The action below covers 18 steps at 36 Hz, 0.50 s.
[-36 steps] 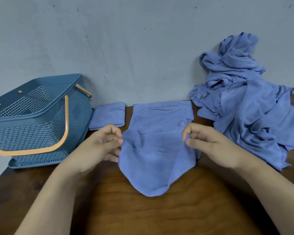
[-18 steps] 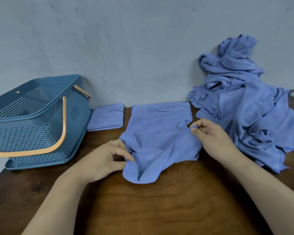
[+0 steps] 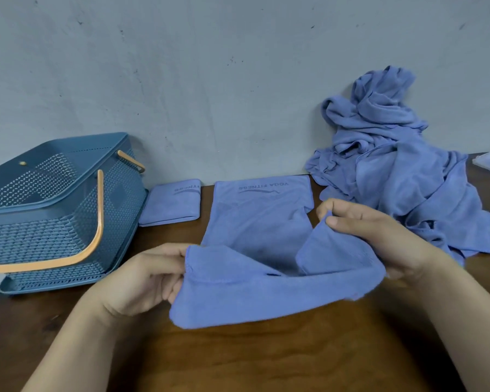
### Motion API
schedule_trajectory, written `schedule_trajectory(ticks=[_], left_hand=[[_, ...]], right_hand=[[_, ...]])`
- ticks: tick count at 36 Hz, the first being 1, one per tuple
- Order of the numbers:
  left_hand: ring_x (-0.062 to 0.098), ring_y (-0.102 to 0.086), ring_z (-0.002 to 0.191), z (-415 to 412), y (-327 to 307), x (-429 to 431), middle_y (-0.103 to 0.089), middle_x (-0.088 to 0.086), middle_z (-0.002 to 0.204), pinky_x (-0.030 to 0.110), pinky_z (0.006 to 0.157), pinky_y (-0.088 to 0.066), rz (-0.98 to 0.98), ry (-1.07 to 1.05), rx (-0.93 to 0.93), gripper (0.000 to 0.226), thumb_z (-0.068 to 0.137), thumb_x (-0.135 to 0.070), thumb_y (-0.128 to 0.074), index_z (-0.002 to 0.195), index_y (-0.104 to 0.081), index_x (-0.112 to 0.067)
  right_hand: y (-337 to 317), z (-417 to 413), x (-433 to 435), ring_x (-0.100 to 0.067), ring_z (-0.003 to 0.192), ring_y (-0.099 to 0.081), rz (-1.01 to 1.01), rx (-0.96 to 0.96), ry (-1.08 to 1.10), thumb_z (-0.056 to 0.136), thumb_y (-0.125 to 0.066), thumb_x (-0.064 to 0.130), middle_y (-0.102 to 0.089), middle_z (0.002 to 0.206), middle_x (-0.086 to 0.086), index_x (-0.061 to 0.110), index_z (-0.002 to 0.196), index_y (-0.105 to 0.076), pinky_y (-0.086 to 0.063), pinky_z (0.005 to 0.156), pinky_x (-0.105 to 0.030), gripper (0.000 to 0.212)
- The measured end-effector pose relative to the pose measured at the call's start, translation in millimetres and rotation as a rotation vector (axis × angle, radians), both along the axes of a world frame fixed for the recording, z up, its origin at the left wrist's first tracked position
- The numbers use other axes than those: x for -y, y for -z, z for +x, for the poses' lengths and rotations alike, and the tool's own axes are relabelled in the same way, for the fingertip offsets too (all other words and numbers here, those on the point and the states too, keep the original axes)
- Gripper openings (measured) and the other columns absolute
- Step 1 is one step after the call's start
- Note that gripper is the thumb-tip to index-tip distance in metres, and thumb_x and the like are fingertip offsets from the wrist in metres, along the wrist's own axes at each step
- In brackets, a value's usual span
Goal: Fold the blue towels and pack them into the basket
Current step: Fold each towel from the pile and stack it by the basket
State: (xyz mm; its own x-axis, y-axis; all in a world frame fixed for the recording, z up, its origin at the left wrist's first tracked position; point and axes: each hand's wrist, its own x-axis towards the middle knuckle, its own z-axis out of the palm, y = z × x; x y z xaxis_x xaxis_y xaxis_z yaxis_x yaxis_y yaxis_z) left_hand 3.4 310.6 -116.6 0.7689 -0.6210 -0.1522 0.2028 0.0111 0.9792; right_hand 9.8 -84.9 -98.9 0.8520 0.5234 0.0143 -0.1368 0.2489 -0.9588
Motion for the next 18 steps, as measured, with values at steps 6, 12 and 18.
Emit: schedule_trajectory(ticks=[6,12,18], left_hand=[[0.039,-0.042,0.097,8,18,4,-0.048,0.027,0.116,0.039,0.071,-0.041,-0.08,-0.062,-0.082,0.06,0.09,-0.03,-0.079,0.132,-0.063,0.009],[0.027,-0.067,0.092,26,38,37,-0.076,0.001,0.095,0.041,0.082,-0.049,0.261,-0.641,0.107,0.021,0.108,-0.028,-0.06,0.09,-0.072,-0.024],[0.006,-0.072,0.088,31,51,41,-0.077,-0.012,0.098,0.036,0.079,-0.055,0.558,-0.698,0.316,0.023,0.099,-0.043,-0.071,0.118,-0.059,-0.04]], right_hand=[[3,1,-12,-0.017,0.072,-0.063,0.08,-0.122,0.068,0.102,-0.065,0.02,-0.063,0.085,-0.005,0.016,0.104,-0.064,-0.053,0.066,-0.028,0.005],[45,42,-16,-0.023,0.083,-0.062,-0.323,-0.06,0.725,0.107,-0.058,0.018,-0.067,0.101,-0.01,0.02,0.131,-0.063,-0.05,0.077,-0.038,0.024],[63,46,-3,-0.006,0.107,-0.064,-0.828,0.201,0.579,0.097,-0.072,0.033,-0.064,0.113,0.013,0.05,0.145,-0.046,-0.047,0.08,-0.02,0.057]])
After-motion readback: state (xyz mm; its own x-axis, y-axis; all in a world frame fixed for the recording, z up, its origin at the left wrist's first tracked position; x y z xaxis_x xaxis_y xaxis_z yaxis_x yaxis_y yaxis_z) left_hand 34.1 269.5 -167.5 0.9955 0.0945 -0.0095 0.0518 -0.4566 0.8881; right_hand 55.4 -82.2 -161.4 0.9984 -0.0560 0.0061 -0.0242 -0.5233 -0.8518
